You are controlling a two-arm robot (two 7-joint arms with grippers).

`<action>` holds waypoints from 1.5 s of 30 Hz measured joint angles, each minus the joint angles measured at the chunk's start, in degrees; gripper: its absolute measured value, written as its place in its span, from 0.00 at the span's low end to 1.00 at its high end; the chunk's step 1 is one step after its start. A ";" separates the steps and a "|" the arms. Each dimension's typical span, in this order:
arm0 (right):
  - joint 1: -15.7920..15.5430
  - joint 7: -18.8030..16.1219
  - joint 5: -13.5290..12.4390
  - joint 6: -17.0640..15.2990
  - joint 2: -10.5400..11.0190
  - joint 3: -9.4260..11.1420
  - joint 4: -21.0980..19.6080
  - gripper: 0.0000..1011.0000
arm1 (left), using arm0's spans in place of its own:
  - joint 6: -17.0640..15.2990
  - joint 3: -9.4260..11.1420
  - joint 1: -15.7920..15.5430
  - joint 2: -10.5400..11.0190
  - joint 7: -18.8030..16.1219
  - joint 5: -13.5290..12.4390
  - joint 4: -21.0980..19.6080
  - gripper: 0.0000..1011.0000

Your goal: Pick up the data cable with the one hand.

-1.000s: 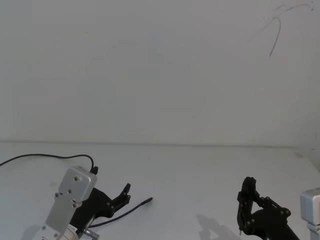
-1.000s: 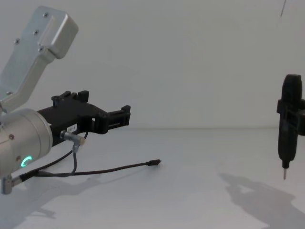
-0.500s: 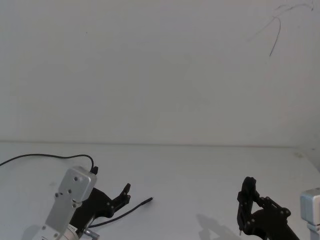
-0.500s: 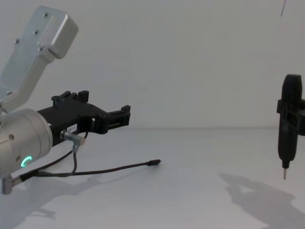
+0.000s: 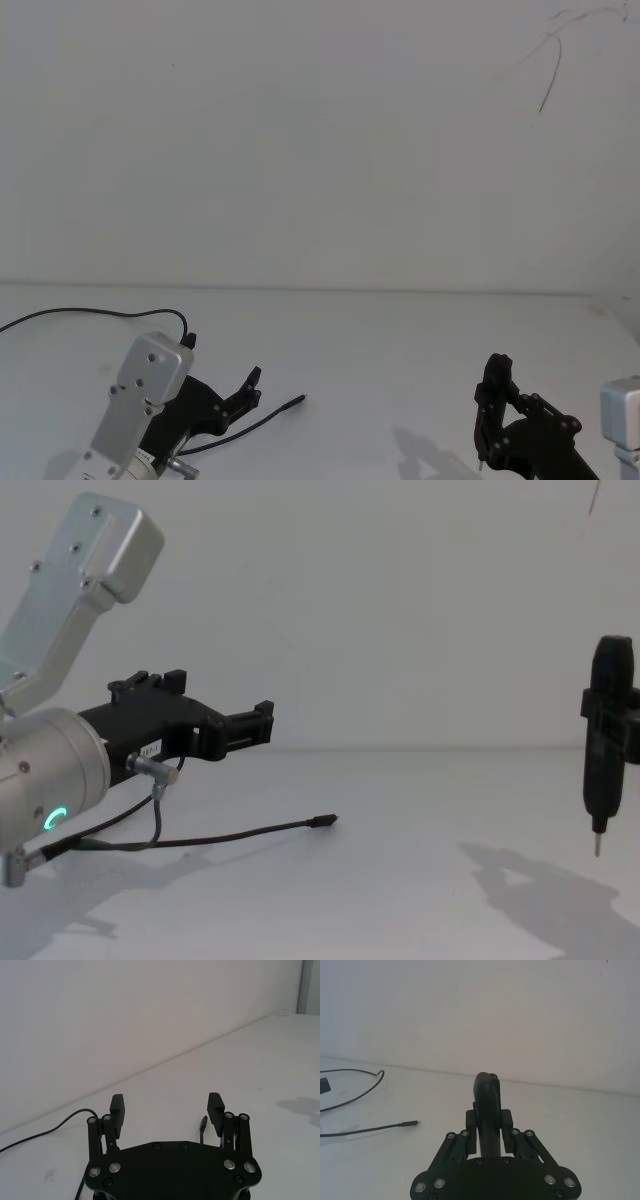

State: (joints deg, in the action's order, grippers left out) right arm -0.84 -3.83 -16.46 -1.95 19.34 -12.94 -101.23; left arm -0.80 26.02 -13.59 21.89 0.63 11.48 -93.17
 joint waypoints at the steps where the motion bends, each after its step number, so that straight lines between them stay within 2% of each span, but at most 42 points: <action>1: 0.00 0.00 0.00 0.00 0.00 0.00 0.00 0.28 | 0.00 0.00 0.00 0.00 0.00 0.00 0.00 0.99; 7: 0.00 0.00 0.00 0.00 0.00 0.00 0.00 0.28 | -0.32 0.00 0.01 0.20 0.56 0.12 -0.12 0.99; 18: 0.00 0.00 0.00 0.00 0.00 0.00 0.00 0.28 | -4.88 0.00 -0.63 3.40 6.69 2.38 -1.62 0.99; 25: 0.00 0.00 0.00 0.00 0.00 0.00 0.00 0.28 | -10.61 -0.08 -1.65 7.22 12.96 4.69 -3.19 0.99; 32: 0.00 0.00 0.00 0.00 0.00 0.00 0.00 0.28 | -16.34 -1.24 -2.09 9.59 17.05 7.49 -4.21 0.99; 40: 0.00 0.00 0.00 0.00 0.00 0.00 0.00 0.28 | -22.65 -3.27 -2.54 9.95 18.52 11.33 -4.26 0.99; 45: 0.00 0.00 0.00 0.00 0.00 0.00 0.00 0.28 | -25.28 -3.68 -3.42 9.65 18.90 12.74 -3.54 0.99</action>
State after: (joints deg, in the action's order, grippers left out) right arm -0.84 -3.83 -16.46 -1.95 19.33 -12.94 -101.23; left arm -26.07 22.35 -17.01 31.54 19.53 24.23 -96.71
